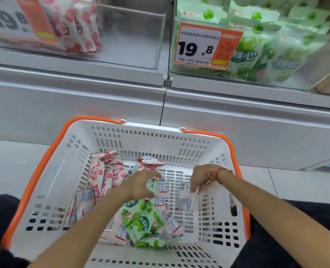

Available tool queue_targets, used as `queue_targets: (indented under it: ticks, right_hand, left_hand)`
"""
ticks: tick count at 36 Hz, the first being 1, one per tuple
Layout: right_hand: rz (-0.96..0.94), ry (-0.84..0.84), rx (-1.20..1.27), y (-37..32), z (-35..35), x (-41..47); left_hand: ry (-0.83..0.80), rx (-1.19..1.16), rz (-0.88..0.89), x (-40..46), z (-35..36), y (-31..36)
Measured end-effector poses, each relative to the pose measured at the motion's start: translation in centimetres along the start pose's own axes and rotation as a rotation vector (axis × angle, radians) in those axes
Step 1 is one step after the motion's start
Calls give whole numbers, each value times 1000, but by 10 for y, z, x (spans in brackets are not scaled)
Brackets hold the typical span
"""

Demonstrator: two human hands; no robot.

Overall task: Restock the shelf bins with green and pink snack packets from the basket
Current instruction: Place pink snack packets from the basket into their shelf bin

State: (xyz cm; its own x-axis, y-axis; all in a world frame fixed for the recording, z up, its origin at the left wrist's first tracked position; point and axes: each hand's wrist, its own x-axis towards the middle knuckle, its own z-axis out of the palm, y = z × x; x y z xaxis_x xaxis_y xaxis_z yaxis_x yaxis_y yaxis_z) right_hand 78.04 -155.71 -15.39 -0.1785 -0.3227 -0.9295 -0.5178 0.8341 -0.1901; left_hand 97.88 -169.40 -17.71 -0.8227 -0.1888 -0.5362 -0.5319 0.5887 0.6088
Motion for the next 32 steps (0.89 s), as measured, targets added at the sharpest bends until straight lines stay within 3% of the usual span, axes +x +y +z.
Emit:
queue_targets:
  ticks: [4,8,11,13,17,28,32]
  right_hand:
    - [-82,-4,357,-18,-39,-61]
    - [-116,-25,673,-27,-67,-106]
    - [-110,5,699,-30,-86,-134]
    - [-157,13,740,-29,-98,-156]
    - [-277,110,780,-26,-112,-195]
    - [-651,691,576,-43,-99,-235]
    - [-758,744,625,-52,-97,-243]
  left_hand:
    - [-6,-59,128,-6,-25,36]
    - [201,-170,238,-14,-45,67]
    - [417,-209,305,-16,-61,84]
    - [467,-281,356,-19,-75,97]
    - [457,-431,388,-30,-105,126]
    - [400,-573,354,-43,-147,174]
    - [404,-607,348,-55,-158,171]
